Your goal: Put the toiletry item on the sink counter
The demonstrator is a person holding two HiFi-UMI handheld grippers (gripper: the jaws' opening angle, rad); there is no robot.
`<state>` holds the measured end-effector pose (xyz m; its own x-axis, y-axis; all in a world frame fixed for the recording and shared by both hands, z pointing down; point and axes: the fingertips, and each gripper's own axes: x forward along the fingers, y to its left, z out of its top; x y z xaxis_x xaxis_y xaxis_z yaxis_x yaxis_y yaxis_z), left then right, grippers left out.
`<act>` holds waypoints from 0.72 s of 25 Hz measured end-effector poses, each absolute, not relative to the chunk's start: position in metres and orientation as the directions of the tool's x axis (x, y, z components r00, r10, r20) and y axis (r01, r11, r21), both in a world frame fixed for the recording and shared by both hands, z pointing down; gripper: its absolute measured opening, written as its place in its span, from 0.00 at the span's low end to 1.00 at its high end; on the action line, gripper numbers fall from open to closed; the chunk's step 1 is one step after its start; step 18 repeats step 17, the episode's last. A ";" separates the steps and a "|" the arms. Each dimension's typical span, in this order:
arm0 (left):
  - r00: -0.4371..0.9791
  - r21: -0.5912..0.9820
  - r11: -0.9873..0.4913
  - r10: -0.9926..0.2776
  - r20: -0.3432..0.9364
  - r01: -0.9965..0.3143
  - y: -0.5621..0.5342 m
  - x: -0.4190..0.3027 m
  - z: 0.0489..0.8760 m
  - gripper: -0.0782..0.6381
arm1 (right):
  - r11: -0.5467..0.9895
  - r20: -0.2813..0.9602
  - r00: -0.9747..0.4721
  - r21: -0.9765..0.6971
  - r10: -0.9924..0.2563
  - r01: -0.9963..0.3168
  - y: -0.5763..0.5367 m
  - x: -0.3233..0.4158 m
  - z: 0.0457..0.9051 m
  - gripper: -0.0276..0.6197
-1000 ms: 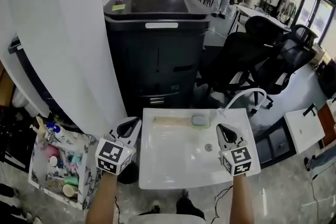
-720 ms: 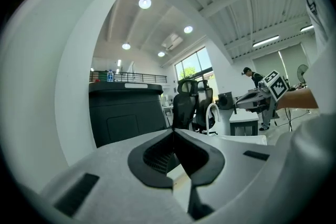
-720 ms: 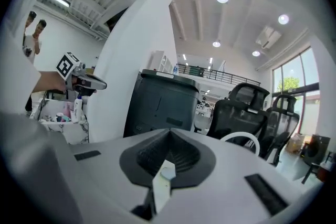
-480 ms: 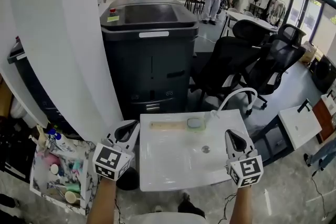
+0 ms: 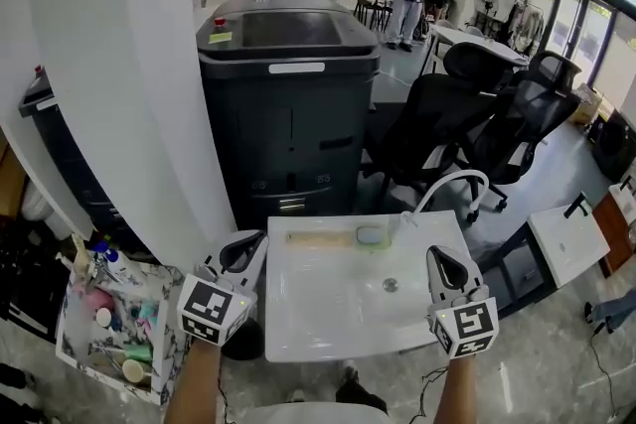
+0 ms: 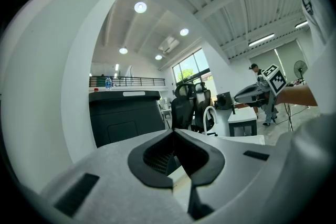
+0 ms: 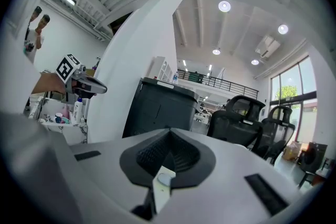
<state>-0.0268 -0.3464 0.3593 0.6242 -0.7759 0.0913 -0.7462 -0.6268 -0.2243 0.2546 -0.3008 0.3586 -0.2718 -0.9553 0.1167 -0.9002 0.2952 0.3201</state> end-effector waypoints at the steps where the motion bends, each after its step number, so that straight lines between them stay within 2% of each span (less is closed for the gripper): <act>1: 0.624 -0.226 -0.627 -0.776 0.092 -0.746 -0.347 -0.027 0.359 0.13 | 0.294 0.116 -0.271 0.320 -0.956 -0.901 -0.301 0.255 0.358 0.04; 18: 0.626 -0.241 -0.629 -0.774 0.099 -0.739 -0.348 -0.025 0.357 0.13 | 0.294 0.116 -0.271 0.324 -0.956 -0.899 -0.301 0.257 0.360 0.04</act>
